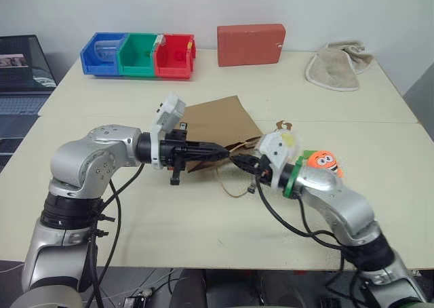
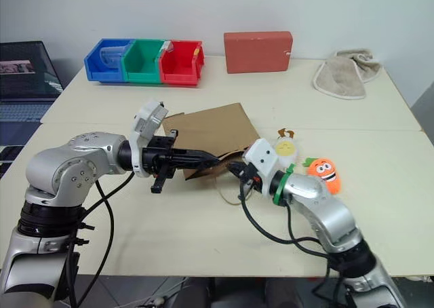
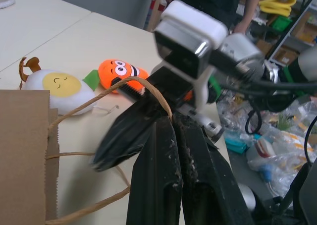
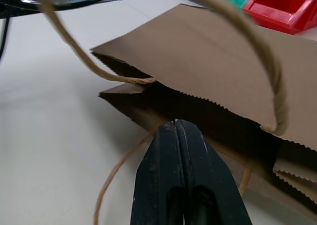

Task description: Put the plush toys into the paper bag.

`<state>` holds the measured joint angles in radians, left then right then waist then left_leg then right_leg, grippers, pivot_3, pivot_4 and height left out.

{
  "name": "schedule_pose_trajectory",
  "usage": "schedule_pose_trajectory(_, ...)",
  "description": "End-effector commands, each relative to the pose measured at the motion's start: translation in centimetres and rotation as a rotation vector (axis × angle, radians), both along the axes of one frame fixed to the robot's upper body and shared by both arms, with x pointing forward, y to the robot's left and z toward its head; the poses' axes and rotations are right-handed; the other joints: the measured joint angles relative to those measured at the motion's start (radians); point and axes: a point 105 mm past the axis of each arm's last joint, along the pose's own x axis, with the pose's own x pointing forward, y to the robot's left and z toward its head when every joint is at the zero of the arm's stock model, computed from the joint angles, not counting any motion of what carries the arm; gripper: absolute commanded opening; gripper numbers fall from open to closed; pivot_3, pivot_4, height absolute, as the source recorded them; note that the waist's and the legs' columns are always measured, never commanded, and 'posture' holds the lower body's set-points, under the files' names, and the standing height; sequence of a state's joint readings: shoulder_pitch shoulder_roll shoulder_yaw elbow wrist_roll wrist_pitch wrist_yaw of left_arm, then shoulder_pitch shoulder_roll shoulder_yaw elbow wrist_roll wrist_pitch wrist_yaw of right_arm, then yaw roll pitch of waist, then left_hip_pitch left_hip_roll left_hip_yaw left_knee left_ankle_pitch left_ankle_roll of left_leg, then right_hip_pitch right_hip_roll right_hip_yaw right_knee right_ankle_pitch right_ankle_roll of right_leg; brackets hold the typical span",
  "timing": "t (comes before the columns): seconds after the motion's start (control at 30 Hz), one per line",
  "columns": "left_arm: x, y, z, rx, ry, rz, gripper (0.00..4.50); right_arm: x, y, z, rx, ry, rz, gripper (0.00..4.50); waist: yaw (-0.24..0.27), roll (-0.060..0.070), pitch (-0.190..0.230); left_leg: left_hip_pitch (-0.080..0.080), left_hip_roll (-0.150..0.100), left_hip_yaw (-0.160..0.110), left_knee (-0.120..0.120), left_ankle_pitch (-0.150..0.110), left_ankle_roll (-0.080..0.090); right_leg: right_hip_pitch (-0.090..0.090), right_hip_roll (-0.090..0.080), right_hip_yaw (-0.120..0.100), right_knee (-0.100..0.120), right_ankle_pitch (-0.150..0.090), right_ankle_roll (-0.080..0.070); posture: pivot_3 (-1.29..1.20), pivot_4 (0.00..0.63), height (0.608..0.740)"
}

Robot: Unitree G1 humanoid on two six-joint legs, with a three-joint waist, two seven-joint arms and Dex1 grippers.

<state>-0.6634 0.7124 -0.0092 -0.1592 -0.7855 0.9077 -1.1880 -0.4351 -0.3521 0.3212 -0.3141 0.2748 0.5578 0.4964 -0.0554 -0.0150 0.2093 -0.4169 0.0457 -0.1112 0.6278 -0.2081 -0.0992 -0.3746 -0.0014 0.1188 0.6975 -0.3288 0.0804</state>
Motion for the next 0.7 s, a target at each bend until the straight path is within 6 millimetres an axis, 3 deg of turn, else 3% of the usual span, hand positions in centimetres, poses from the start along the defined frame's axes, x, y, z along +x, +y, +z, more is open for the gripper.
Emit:
schedule_pose_trajectory(0.03,0.0,0.1,1.7,-0.050,-0.031,0.005,0.00,1.3,0.9,0.2,0.003,-0.077,-0.047,0.04,-0.001,0.000,0.000,0.000,0.000,0.000,0.000,0.000,0.000,0.000,0.000,0.000,0.000,0.000,0.000,0.00,0.150,0.740)
schedule_pose_trajectory(0.3,0.4,0.2,2.7,-0.104,0.015,0.024,0.00,4.3,2.6,-1.0,0.027,-0.178,-0.209,0.04,-0.004,0.000,0.000,0.000,0.000,0.000,0.000,0.000,0.000,-0.001,0.000,0.000,0.001,0.000,0.000,0.00,0.150,0.740)
schedule_pose_trajectory(0.47,0.7,0.4,4.3,-0.159,0.040,0.032,0.00,5.5,3.5,-3.1,-0.013,-0.153,-0.272,0.04,-0.004,0.000,0.000,0.000,0.000,0.000,-0.001,0.000,0.000,-0.001,0.000,0.000,0.001,0.000,0.000,0.00,0.150,0.740)
schedule_pose_trajectory(0.7,2.0,1.2,8.7,-0.283,-0.040,0.101,0.00,5.5,4.2,-5.1,-0.018,-0.008,-0.287,0.04,-0.004,0.000,0.000,0.000,0.000,-0.001,0.000,0.000,0.000,0.000,0.000,-0.001,0.002,0.000,0.000,0.00,0.150,0.740)
